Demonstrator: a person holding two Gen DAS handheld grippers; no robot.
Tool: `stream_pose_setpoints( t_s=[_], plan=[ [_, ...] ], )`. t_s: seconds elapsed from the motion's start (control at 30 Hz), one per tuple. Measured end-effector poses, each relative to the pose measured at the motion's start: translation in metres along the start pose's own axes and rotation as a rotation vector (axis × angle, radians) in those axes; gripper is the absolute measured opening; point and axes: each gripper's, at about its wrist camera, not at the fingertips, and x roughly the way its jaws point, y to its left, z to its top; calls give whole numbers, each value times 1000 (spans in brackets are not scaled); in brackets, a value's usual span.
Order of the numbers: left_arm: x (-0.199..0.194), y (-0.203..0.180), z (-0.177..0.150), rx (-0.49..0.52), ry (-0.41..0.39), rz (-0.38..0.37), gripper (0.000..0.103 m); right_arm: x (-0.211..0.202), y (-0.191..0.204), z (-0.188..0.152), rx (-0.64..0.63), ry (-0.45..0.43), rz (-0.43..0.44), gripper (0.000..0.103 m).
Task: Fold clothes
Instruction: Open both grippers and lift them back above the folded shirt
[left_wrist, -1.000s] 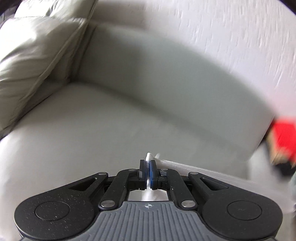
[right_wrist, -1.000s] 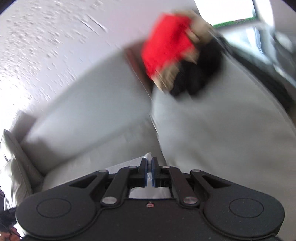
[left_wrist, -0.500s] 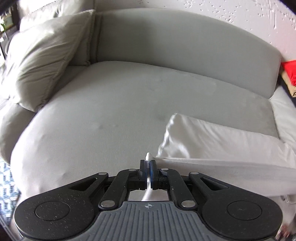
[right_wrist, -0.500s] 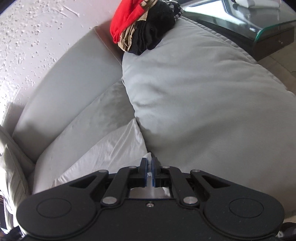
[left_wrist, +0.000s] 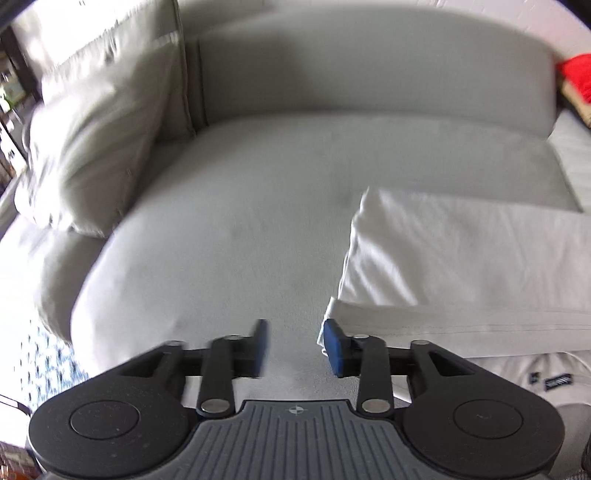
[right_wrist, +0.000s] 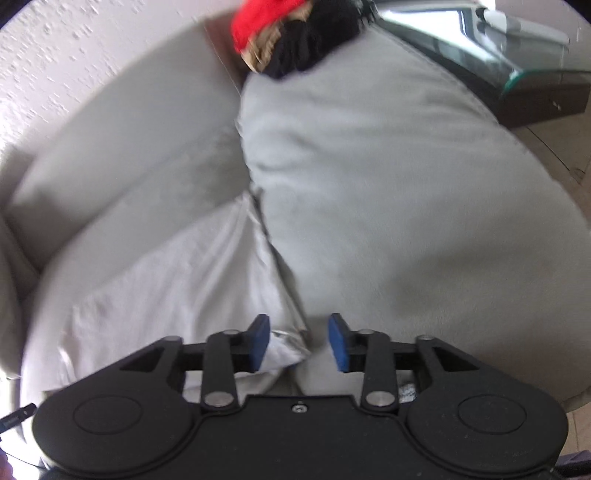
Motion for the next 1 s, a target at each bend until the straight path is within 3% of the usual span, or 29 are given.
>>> stream_pose_setpoints(
  t_s=[0.07, 0.2, 0.27, 0.43, 0.6, 0.8, 0.9, 1.0],
  plan=[
    [-7, -5, 0, -4, -18, -62, 37, 2, 6, 2, 4, 18, 54, 37],
    [0, -31, 6, 25, -10, -178, 40, 34, 29, -1, -8, 135, 159, 36],
    [13, -52, 12, 79, -4, -202, 40, 54, 45, -3, -34, 200, 189, 29],
    [53, -99, 40, 160, 48, -290, 39, 96, 82, 11, -75, 275, 169, 29],
    [103, -131, 50, 248, 181, -257, 39, 134, 100, 27, -92, 332, 84, 29],
    [97, -123, 36, 284, 256, -306, 38, 142, 89, 18, -61, 400, 77, 27],
    [71, -106, 14, 344, 281, -359, 36, 125, 86, 5, -90, 505, 121, 27],
    [34, -71, -16, 359, 306, -459, 33, 92, 76, -26, -122, 624, 198, 27]
  ],
)
